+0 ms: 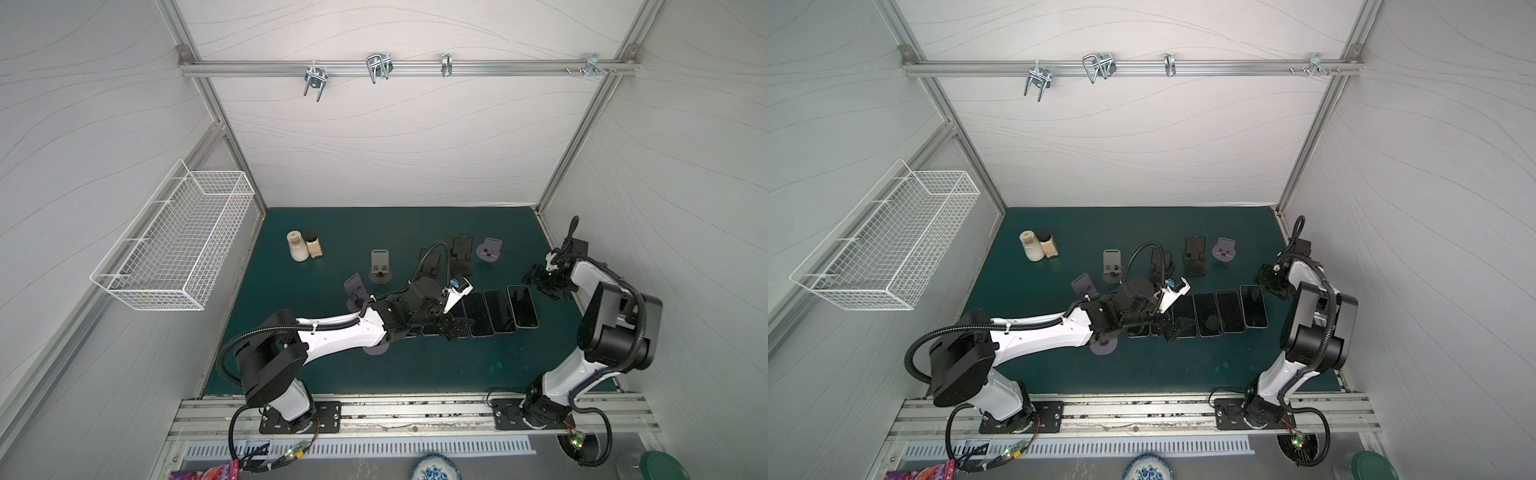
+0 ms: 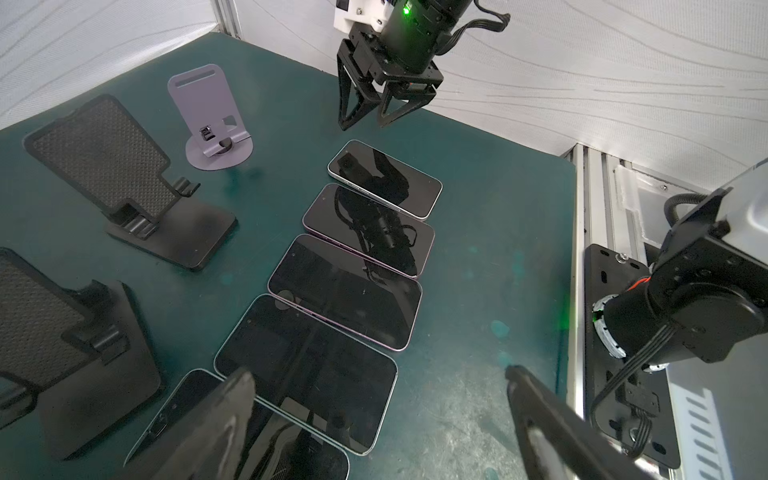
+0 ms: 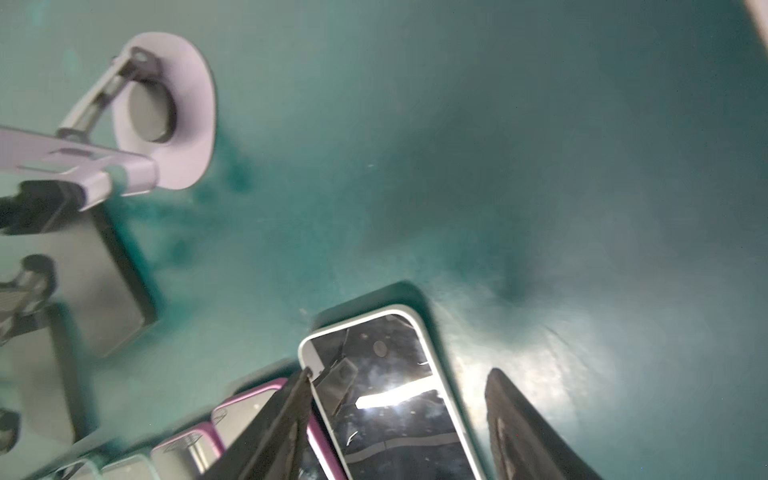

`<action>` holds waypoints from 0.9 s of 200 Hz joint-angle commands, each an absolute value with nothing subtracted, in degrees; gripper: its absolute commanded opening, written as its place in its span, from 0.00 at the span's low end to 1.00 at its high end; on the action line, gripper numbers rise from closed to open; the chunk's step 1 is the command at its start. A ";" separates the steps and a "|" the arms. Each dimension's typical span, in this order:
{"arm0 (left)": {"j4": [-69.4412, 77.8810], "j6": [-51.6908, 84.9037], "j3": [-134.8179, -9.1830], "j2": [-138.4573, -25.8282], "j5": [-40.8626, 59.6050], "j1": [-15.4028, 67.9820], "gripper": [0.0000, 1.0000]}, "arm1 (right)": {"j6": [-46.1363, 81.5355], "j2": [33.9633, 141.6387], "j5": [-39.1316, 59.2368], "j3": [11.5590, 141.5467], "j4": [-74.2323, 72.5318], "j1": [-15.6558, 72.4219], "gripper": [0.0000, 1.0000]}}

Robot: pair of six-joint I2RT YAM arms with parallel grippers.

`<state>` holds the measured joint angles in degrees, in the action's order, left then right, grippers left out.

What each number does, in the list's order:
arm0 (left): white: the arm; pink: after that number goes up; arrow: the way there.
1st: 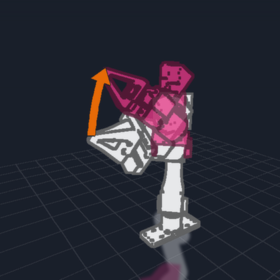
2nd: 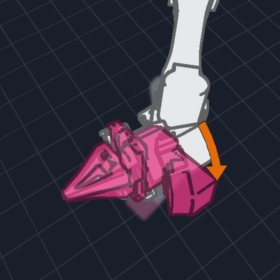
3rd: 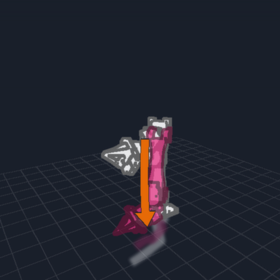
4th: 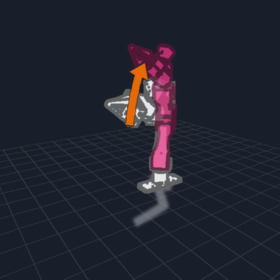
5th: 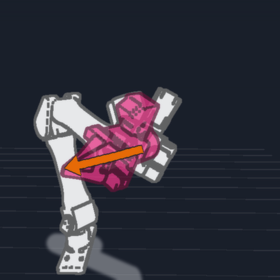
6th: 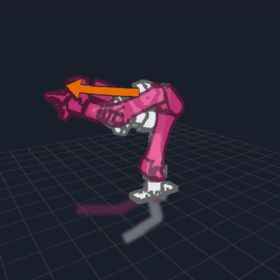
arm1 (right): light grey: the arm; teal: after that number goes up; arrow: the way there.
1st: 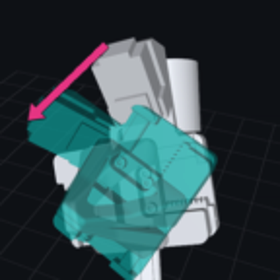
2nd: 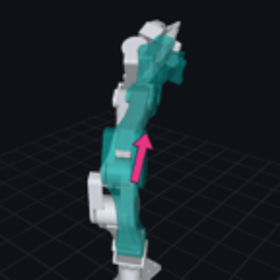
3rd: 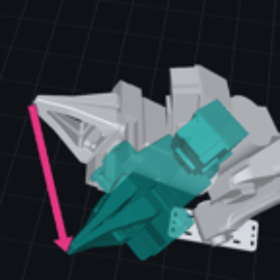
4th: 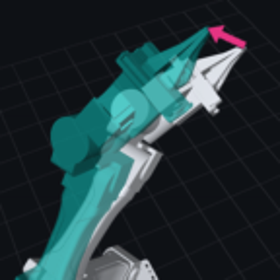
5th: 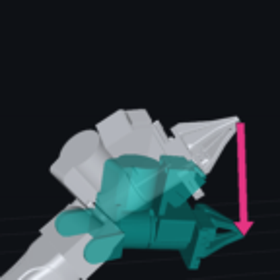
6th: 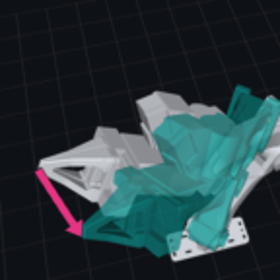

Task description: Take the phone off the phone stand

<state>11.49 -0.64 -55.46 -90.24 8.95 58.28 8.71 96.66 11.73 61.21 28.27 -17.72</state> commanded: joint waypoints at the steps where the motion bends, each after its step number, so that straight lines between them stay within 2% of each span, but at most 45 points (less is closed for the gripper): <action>1: 12.83 -1.37 -57.30 -90.74 8.61 58.51 0.95 | 9.74 98.30 15.10 60.82 27.94 -18.02 0.68; 113: 12.32 -1.92 -57.51 -90.65 8.48 58.53 0.95 | 9.41 102.25 15.51 59.18 26.90 -18.41 0.68; 180: 12.23 -1.93 -57.50 -90.70 8.60 58.54 0.95 | 9.30 100.27 16.79 58.54 26.89 -18.72 0.68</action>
<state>11.42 -1.30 -55.46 -90.24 8.73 58.28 9.67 100.73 16.01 59.68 26.89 -18.31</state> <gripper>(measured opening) 0.954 0.680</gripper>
